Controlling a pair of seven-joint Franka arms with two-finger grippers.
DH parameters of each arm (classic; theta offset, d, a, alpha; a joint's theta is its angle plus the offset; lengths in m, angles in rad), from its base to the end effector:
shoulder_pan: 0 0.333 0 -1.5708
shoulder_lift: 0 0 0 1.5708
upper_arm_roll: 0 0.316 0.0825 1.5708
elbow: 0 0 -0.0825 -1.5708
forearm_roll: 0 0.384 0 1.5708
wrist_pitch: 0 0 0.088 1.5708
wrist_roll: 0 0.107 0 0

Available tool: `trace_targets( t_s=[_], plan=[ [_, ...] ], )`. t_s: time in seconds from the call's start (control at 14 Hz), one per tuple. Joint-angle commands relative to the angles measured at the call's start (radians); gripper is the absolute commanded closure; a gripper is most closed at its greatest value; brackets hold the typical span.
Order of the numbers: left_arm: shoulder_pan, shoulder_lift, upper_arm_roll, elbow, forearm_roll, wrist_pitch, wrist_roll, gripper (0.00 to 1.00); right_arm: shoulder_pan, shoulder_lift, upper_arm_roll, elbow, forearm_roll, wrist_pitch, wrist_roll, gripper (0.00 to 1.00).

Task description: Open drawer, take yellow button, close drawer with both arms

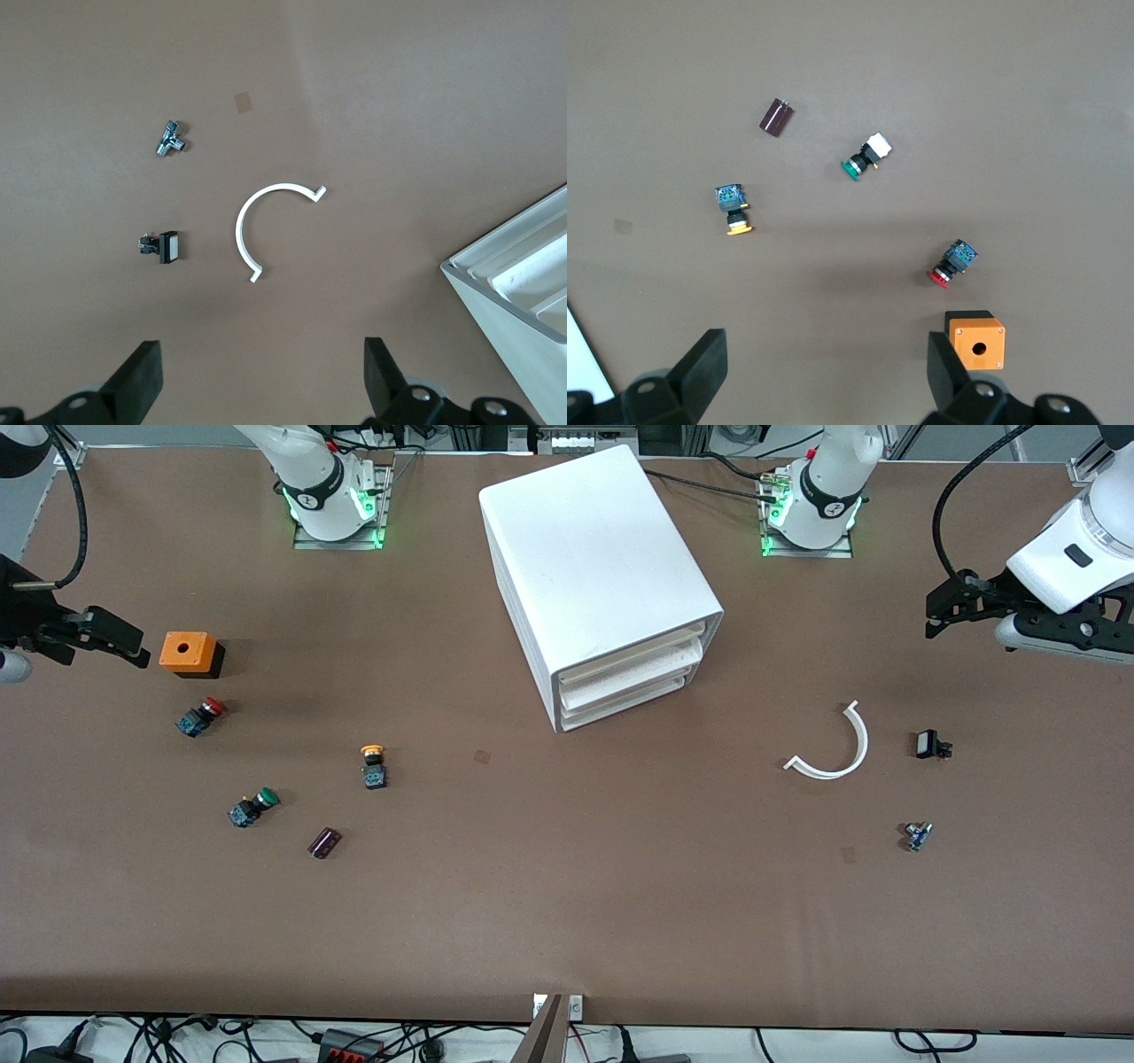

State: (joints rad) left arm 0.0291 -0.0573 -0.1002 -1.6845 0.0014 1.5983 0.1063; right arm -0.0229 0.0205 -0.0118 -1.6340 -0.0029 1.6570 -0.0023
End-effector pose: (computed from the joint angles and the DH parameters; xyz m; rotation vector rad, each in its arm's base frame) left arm 0.5358 -0.0395 0.6043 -3.1223 0.2774 0.0459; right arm 0.5664 -0.0199 0.5906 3.1380 -0.0504 0.0038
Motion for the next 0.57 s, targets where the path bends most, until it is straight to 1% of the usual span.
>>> trace_targets(
  t_s=[0.0,0.14,0.29,0.5],
  plan=[
    [0.002,-0.001,-0.001,0.019,-0.006,-0.02,0.023,0.0,-0.003,-0.004,0.006,0.006,-0.005,-0.013,-0.008,0.0],
    [0.002,-0.001,-0.001,0.019,-0.006,-0.02,0.023,0.0,-0.006,-0.005,0.006,0.005,-0.005,-0.016,-0.01,0.0],
    [0.002,-0.001,-0.001,0.019,-0.006,-0.02,0.023,0.0,-0.005,-0.01,0.006,0.003,-0.011,-0.052,-0.001,0.0],
    [0.002,-0.001,-0.001,0.019,-0.006,-0.02,0.023,0.0,-0.008,-0.016,0.004,-0.02,-0.011,-0.045,-0.027,0.0]
  ],
)
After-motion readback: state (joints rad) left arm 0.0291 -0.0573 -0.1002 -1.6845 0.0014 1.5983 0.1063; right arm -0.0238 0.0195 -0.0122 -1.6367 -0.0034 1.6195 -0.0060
